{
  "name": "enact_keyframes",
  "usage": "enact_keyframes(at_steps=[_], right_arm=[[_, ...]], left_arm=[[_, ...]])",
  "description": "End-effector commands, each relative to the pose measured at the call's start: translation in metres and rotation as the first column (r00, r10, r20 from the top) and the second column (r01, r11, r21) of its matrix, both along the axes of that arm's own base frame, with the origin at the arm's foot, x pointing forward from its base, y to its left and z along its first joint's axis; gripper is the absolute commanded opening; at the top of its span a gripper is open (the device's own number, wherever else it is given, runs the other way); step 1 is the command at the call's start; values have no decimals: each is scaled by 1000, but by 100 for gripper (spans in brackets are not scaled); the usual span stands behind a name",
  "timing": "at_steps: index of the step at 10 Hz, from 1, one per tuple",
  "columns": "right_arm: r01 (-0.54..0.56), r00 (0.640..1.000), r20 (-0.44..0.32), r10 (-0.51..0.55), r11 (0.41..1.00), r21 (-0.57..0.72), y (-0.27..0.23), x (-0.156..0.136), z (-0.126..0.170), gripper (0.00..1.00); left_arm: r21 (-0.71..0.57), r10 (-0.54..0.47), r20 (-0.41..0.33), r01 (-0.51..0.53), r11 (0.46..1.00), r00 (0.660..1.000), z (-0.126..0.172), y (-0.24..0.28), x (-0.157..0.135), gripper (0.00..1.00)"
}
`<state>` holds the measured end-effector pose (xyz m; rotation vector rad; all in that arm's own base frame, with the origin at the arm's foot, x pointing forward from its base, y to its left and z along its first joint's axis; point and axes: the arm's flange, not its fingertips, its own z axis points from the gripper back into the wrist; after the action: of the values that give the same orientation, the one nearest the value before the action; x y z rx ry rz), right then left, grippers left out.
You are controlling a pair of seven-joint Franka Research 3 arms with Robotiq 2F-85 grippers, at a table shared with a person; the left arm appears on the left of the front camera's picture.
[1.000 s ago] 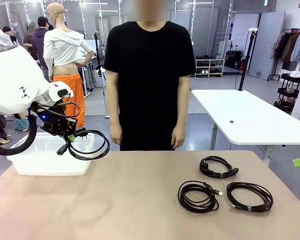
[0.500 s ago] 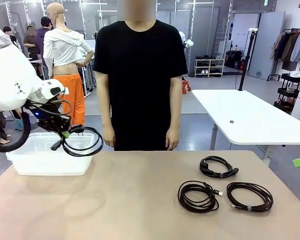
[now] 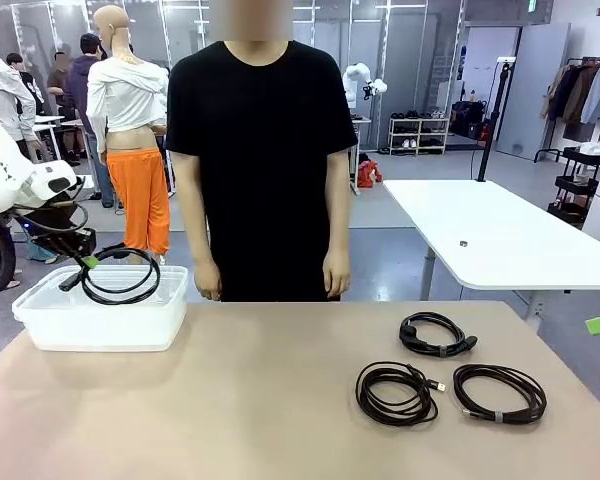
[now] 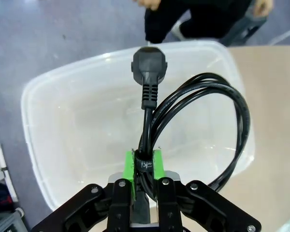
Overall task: Organize and store the cables.
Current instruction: Place the Power Cable into the Organizing box.
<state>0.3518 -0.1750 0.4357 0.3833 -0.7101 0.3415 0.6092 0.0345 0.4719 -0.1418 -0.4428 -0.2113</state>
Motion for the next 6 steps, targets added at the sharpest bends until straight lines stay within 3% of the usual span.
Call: enact_keyframes(at_steps=[1, 3, 4, 6], right_arm=[[-13, 1000, 16, 13, 1000, 4, -1, 0, 0, 100], [-13, 1000, 16, 13, 1000, 4, -1, 0, 0, 100], [-13, 1000, 16, 13, 1000, 4, -1, 0, 0, 100], [-13, 1000, 16, 13, 1000, 4, -1, 0, 0, 100]], left_arm=[[33, 31, -36, -29, 999, 999, -10, 8, 15, 17], [64, 49, -76, -44, 997, 996, -32, 8, 19, 17], [79, 65, -95, -57, 995, 993, -41, 10, 21, 23], [100, 76, -116, -65, 993, 990, -51, 7, 23, 59]])
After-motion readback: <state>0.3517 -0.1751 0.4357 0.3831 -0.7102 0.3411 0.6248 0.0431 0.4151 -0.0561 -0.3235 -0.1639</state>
